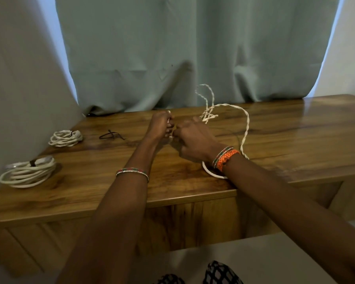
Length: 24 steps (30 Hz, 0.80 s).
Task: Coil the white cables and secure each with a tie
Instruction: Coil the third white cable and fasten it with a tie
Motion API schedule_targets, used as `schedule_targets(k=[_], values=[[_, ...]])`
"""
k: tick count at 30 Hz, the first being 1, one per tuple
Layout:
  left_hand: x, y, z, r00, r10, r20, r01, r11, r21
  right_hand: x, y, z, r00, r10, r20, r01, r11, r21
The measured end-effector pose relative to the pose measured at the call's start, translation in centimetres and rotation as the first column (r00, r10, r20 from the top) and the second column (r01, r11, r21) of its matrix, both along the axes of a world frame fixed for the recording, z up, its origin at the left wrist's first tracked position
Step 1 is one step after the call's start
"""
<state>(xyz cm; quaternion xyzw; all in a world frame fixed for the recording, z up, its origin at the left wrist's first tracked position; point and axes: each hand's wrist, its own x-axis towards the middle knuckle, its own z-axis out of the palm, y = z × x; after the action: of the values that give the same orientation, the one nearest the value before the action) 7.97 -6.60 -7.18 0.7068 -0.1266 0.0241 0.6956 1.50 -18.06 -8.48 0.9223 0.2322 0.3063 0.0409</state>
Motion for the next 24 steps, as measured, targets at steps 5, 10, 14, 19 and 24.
schedule_targets(k=[5, 10, 14, 19, 24], values=[[-0.2, -0.6, -0.3, 0.996, 0.001, 0.093, 0.009, 0.994, -0.107, -0.1, -0.9, 0.0, 0.992, 0.119, -0.036, -0.115, 0.988, 0.1], [-1.0, -0.5, 0.2, 0.998, -0.03, 0.063, 0.039, 0.989, -0.141, 0.2, -0.8, 0.1, 0.995, 0.096, -0.004, -0.095, 0.992, 0.083], [-1.9, -0.7, -0.8, 0.992, -0.079, 0.098, 0.066, 0.988, 0.137, 0.4, -1.8, 0.8, 0.977, -0.012, 0.212, -0.01, 0.995, 0.103], [-1.7, -1.5, -0.5, 0.92, -0.357, -0.162, 0.353, 0.934, -0.05, 1.8, -3.5, 1.3, 0.925, -0.106, 0.364, 0.072, 0.992, 0.106], [-1.7, -1.3, -0.4, 0.86, -0.455, -0.231, 0.441, 0.89, -0.113, 3.3, -3.5, 0.7, 0.976, 0.018, 0.216, -0.054, 0.985, 0.162]])
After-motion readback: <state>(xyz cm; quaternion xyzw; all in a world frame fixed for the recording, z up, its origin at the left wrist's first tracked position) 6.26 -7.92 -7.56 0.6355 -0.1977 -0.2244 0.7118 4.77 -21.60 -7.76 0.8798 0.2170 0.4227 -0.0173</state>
